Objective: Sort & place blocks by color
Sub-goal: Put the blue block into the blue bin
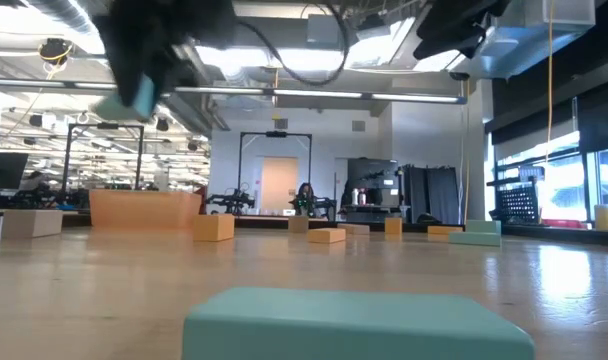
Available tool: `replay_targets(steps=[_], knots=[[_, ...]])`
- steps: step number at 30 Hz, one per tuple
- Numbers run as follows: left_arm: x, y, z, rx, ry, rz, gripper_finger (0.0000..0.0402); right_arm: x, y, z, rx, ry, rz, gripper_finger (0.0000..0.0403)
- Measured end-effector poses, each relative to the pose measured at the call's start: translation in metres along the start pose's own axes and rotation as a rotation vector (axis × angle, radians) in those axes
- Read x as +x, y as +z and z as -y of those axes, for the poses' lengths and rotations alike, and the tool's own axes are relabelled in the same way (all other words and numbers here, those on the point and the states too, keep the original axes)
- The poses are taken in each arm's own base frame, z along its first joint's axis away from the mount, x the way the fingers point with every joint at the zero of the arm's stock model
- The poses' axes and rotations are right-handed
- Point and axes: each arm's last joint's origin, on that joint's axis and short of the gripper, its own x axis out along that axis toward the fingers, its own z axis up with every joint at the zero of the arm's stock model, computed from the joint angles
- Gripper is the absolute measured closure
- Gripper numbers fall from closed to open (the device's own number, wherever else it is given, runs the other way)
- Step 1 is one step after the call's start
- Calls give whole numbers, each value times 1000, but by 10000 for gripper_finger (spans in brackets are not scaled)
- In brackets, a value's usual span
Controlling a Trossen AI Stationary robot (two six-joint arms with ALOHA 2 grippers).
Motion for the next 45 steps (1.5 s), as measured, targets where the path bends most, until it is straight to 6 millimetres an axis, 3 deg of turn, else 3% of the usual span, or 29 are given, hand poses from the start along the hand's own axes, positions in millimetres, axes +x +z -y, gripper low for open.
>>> replay_targets(steps=[4,10,20,30,38,45], knots=[[0,-12,41,-54,-49,-37,277,1,3,1,-63,46,11,235],[3,-42,99,-204,-74,-88,277,0,11,-5,-191,276,39,235],[5,-94,167,-417,-88,-32,277,0,13,-4,-224,297,53,235],[37,-125,185,-509,-127,11,277,2,21,2,-176,277,113,235],[57,-132,177,-527,-102,-8,277,2,25,7,-160,262,136,235],[60,-132,175,-523,-86,18,238,2,25,7,-157,262,135,235]])
